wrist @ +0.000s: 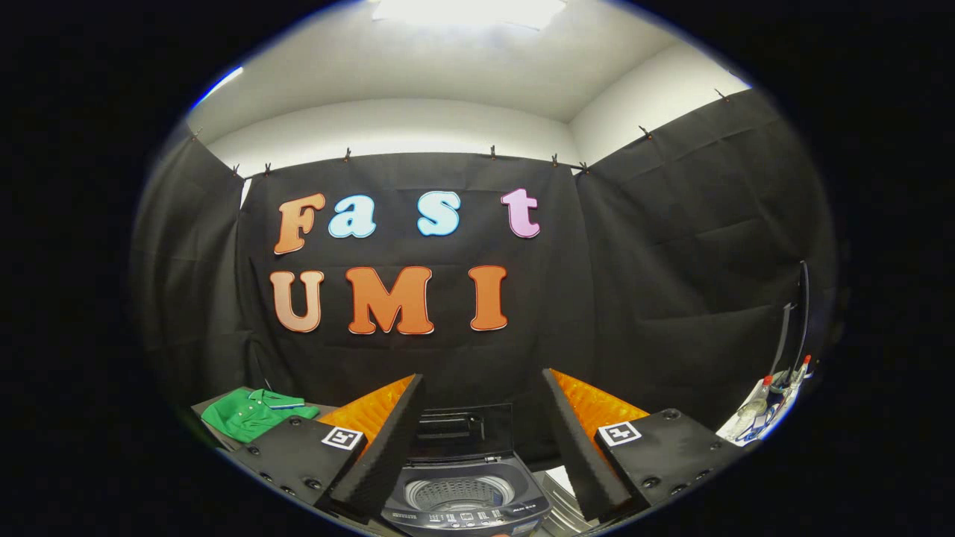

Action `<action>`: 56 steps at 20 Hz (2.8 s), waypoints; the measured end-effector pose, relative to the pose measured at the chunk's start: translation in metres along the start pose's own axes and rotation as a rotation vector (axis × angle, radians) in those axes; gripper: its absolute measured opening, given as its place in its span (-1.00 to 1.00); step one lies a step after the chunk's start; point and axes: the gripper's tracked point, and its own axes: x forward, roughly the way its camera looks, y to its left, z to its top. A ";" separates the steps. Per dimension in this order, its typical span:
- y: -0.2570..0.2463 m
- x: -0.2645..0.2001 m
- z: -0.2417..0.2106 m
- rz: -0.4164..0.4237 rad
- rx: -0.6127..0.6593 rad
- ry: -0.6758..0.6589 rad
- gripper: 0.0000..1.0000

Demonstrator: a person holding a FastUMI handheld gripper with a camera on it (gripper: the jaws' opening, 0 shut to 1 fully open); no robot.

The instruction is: Put the clothes into the washing machine and then close the washing machine lid.

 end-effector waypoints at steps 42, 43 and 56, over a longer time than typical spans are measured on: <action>0.546 0.107 -0.248 0.532 0.040 0.756 0.96; 0.549 0.105 -0.262 0.526 0.018 0.788 0.96; 0.547 0.107 -0.295 0.534 -0.069 0.687 0.90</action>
